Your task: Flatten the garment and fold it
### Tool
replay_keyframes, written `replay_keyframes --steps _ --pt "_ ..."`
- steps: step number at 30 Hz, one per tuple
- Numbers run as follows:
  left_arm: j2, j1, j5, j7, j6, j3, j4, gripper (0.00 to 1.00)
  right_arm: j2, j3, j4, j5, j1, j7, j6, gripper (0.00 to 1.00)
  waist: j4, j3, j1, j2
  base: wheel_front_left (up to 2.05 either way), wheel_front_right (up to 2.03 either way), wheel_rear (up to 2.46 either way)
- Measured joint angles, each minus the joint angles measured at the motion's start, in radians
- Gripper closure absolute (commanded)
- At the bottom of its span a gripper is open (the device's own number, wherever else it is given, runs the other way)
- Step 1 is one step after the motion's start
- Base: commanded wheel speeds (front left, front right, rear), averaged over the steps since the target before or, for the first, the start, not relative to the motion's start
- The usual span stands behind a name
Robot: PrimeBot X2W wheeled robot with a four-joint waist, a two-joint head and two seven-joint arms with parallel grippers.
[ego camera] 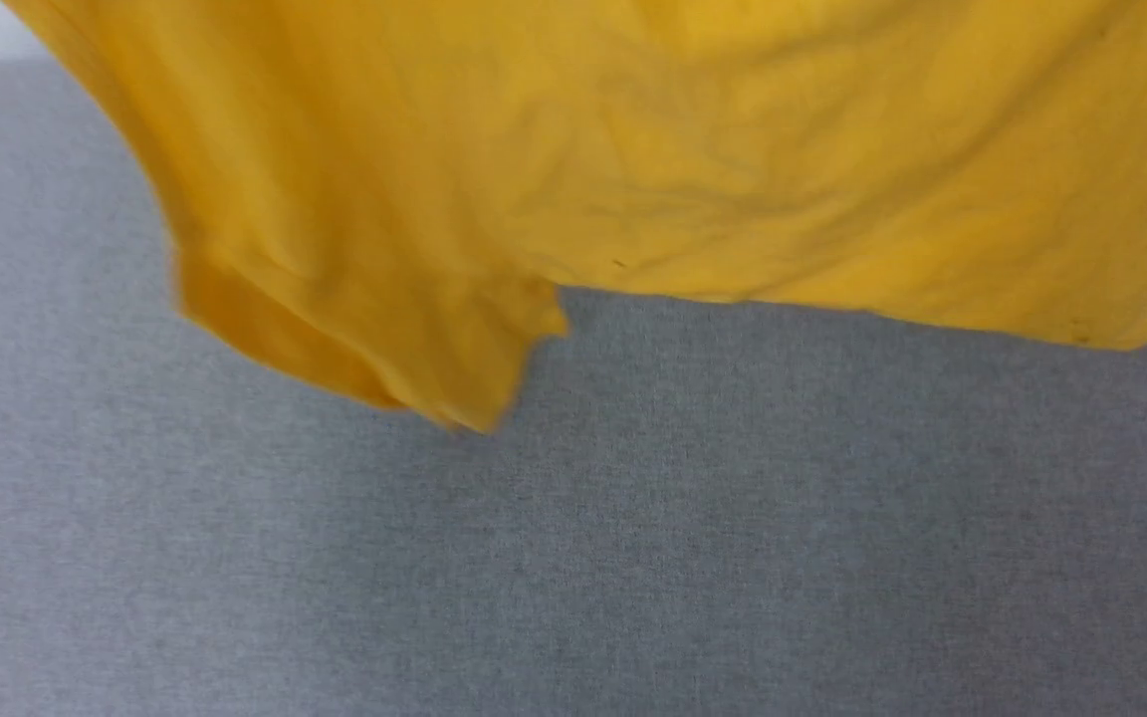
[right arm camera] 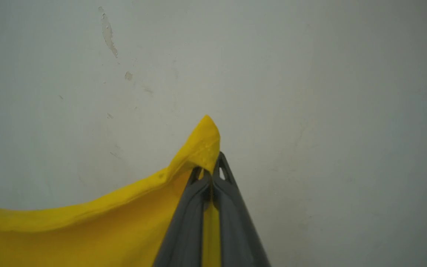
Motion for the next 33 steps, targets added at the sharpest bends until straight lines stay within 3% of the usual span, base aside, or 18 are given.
replay_keyframes --steps 4,8,12,17,26,33 --pt "-0.003 -0.188 0.082 -0.036 0.0 -0.01 0.04 1.0 0.026 -0.002 0.062 -0.044 -0.125 -0.024 0.0 1.0 -0.011 0.089 0.0002 0.0 0.0 0.0 0.0" --pt "0.007 -0.349 0.174 -0.09 0.0 -0.07 0.096 1.0 0.061 -0.023 0.161 -0.101 -0.242 -0.115 0.0 1.0 -0.028 0.183 0.0003 0.0 0.0 0.0 0.0" --pt "0.003 -0.474 0.206 -0.131 0.0 -0.117 0.154 1.0 0.093 -0.052 0.247 -0.147 -0.322 -0.19 0.0 1.0 -0.051 0.265 0.0004 0.0 0.0 0.0 0.0" --pt "0.003 -0.571 0.212 -0.2 0.0 -0.205 0.196 1.0 0.087 -0.057 0.304 -0.176 -0.368 -0.261 0.0 1.0 -0.081 0.353 0.0001 0.0 0.0 0.0 0.0" --pt "0.011 -0.543 0.074 -0.335 0.0 -0.308 0.202 1.0 0.034 -0.016 0.321 -0.143 -0.35 -0.324 0.0 1.0 -0.107 0.499 0.0001 0.0 0.0 0.0 0.0" --pt "0.032 -0.34 -0.063 -0.423 0.003 -0.282 0.077 1.0 -0.069 0.069 0.168 0.017 -0.22 -0.324 0.0 1.0 -0.066 0.565 0.0001 0.0 0.0 0.0 0.0"
